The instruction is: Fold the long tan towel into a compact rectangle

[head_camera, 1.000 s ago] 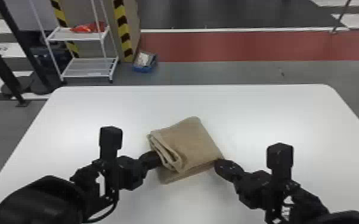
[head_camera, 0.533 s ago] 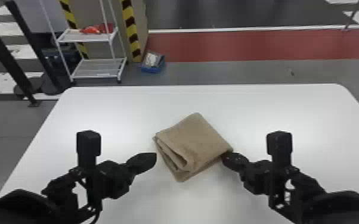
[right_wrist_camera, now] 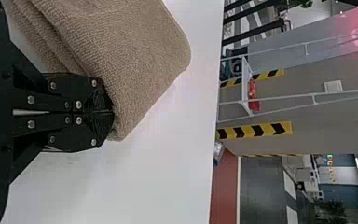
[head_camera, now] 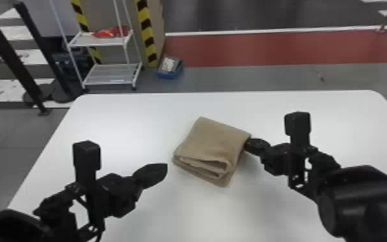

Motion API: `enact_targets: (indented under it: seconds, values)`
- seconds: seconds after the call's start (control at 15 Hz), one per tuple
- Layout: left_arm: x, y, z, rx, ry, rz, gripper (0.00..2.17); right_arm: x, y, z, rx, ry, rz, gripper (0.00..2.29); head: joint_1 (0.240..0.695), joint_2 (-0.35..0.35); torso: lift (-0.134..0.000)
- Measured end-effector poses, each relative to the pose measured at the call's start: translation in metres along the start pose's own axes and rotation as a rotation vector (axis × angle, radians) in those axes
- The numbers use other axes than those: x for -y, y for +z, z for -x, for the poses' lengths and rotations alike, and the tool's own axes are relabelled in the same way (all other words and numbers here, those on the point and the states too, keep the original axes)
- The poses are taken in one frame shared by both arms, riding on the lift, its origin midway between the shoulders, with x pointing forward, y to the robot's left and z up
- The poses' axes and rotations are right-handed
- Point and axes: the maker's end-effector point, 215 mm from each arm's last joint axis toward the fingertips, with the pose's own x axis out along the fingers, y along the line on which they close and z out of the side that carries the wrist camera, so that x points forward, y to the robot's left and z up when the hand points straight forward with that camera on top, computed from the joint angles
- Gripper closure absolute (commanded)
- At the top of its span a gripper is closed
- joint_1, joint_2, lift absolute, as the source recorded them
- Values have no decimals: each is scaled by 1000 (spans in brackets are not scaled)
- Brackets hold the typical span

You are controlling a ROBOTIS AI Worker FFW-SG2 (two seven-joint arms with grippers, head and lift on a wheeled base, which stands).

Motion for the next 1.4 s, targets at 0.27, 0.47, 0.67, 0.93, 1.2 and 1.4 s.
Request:
enact_targets:
  seconds: [0.27, 0.47, 0.67, 0.93, 1.2, 1.4]
  values:
    - [-2, 5, -6, 6, -3, -2, 1916, -15, 30, -32, 58, 33, 29, 2128, 695, 131, -123]
    - [-7, 3, -9, 1, -3, 4, 1912, -21, 44, -48, 79, 48, 55, 2128, 695, 148, -123]
    - [-10, 2, -10, -1, 2, 7, 1916, -32, 55, -60, 82, 71, 75, 2128, 695, 164, -123]
    - [-11, 4, -13, 3, 2, 8, 1912, -33, 36, -58, 63, 76, 62, 2121, 695, 167, -123]
    - [-8, 7, -16, 8, 1, 4, 1912, -5, 29, -30, 95, 32, 32, 2074, 695, 128, -123]
    - [-10, 19, -17, 41, 28, -7, 1912, 21, 46, 14, 176, -15, 38, 1929, 695, 91, -123]
